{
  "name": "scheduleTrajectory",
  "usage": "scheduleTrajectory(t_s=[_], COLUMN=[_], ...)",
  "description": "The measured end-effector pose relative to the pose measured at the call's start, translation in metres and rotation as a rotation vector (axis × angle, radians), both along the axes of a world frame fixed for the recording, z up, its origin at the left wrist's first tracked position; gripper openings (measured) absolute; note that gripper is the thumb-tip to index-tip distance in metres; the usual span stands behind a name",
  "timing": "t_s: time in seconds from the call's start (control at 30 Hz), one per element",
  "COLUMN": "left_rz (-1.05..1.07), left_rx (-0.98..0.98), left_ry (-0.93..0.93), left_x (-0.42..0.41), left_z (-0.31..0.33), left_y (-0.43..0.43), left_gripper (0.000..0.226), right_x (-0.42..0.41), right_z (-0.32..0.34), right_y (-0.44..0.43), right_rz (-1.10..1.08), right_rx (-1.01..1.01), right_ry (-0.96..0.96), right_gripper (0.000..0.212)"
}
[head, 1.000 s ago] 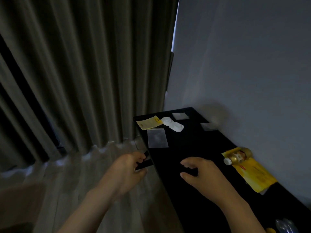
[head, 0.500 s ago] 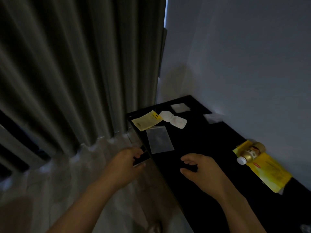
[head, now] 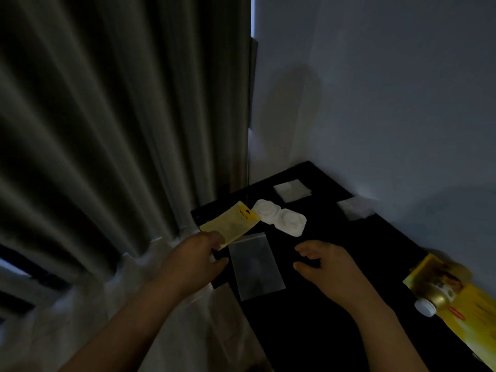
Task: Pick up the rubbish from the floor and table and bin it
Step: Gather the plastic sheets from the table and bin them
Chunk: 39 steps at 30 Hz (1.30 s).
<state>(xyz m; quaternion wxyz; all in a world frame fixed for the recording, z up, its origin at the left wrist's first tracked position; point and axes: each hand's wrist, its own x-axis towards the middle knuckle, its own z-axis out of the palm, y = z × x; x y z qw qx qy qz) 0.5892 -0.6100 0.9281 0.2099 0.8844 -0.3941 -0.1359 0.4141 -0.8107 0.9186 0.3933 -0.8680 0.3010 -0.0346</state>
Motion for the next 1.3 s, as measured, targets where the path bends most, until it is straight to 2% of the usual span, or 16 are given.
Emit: scheduleTrajectory(t_s=[0.17, 0.47, 0.63, 0.87, 1.17, 1.3], left_rz=[-0.065, -0.187, -0.324, -0.501, -0.661, -0.631], left_rx=[0.000, 0.012, 0.011, 0.065, 0.140, 0.137], left_ry=[-0.016, 0.151, 0.162, 0.264, 0.257, 0.290], left_x=[0.026, 0.079, 0.120, 0.180, 0.199, 0.203], left_z=[-0.010, -0.030, -0.036, -0.053, -0.083, -0.101], left_y=[-0.048, -0.123, -0.172, -0.227, -0.287, -0.315], left_gripper=[0.036, 0.045, 0.026, 0.033, 0.032, 0.034], right_x=[0.015, 0.033, 0.054, 0.094, 0.097, 0.100], right_z=[-0.008, -0.028, -0.033, -0.041, -0.062, -0.077], right_y=[-0.039, -0.082, -0.097, -0.101, -0.116, -0.155], right_rz=[-0.052, -0.190, -0.340, -0.462, -0.536, -0.548], right_rx=[0.025, 0.026, 0.019, 0.024, 0.073, 0.052], right_ry=[0.005, 0.101, 0.210, 0.272, 0.355, 0.351], right_gripper=[0.038, 0.039, 0.039, 0.040, 0.038, 0.043])
